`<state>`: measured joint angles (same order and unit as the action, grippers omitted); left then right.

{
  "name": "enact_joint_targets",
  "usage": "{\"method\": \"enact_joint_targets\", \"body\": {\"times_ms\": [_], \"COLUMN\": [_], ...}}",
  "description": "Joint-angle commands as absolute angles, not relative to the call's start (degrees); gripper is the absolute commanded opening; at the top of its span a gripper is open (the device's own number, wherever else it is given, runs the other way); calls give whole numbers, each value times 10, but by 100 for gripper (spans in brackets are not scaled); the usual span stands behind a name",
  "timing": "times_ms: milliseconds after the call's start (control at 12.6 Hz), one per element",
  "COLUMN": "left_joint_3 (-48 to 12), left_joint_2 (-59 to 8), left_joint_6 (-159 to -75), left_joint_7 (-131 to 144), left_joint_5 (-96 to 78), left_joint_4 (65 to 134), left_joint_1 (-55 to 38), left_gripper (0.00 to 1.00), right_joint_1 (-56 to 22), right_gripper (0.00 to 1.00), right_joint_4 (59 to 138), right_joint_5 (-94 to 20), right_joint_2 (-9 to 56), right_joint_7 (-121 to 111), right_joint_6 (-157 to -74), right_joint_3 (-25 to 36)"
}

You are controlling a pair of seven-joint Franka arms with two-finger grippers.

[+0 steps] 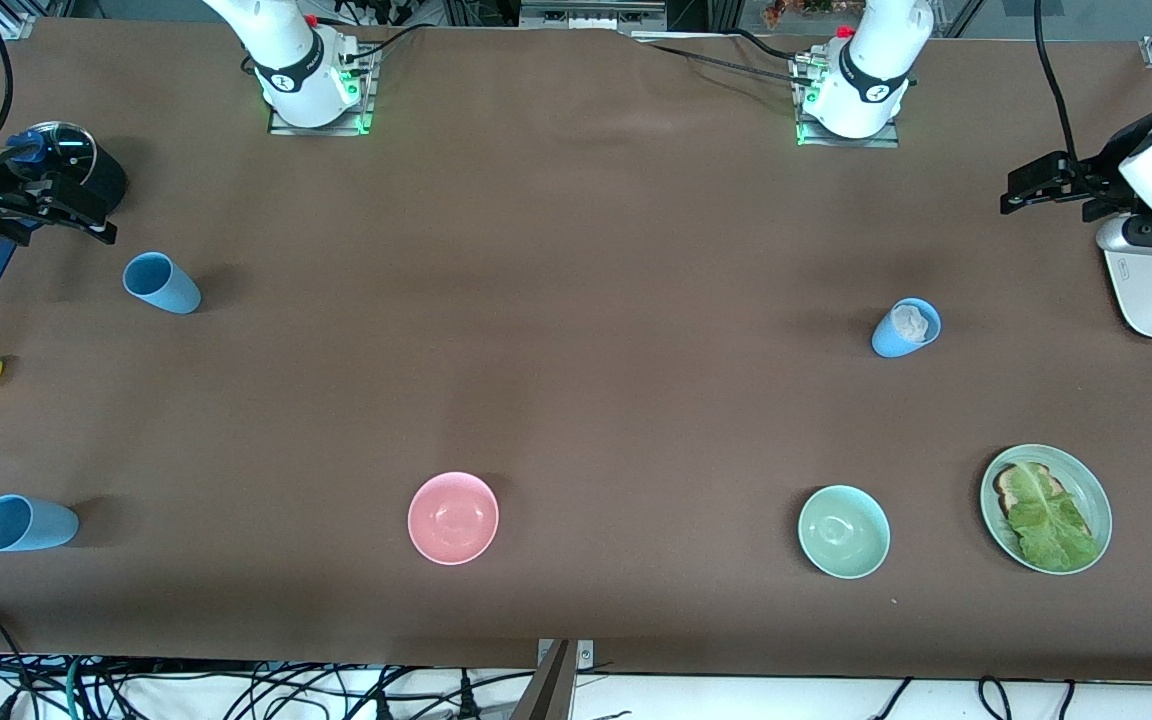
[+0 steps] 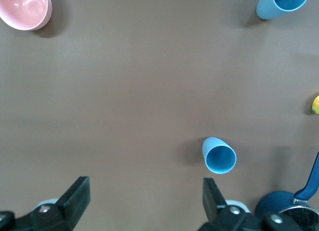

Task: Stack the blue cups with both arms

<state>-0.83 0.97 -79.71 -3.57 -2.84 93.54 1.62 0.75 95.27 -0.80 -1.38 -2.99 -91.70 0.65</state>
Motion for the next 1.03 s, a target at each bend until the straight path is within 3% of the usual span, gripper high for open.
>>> {"method": "enact_joint_targets", "body": {"times_ms": [0, 634, 952], "left_joint_3": [-8, -8, -5], "left_joint_2": [11, 4, -34], "left_joint_6": [-795, -795, -797], "left_joint_7": [-43, -41, -41], "left_joint_5": [-15, -16, -18], "left_joint_4": [933, 932, 911], "left_joint_1": [14, 21, 22], "left_gripper": [100, 100, 100], "right_joint_1": [13, 13, 13], "right_gripper": [100, 100, 100], "right_joint_4": [940, 941, 942], "right_joint_5": [-9, -8, -8], "right_joint_2": [-11, -12, -12], "right_joint_7": [-39, -40, -40], "right_joint_6": [-909, -905, -905], "right_joint_3": [4, 4, 4]}}
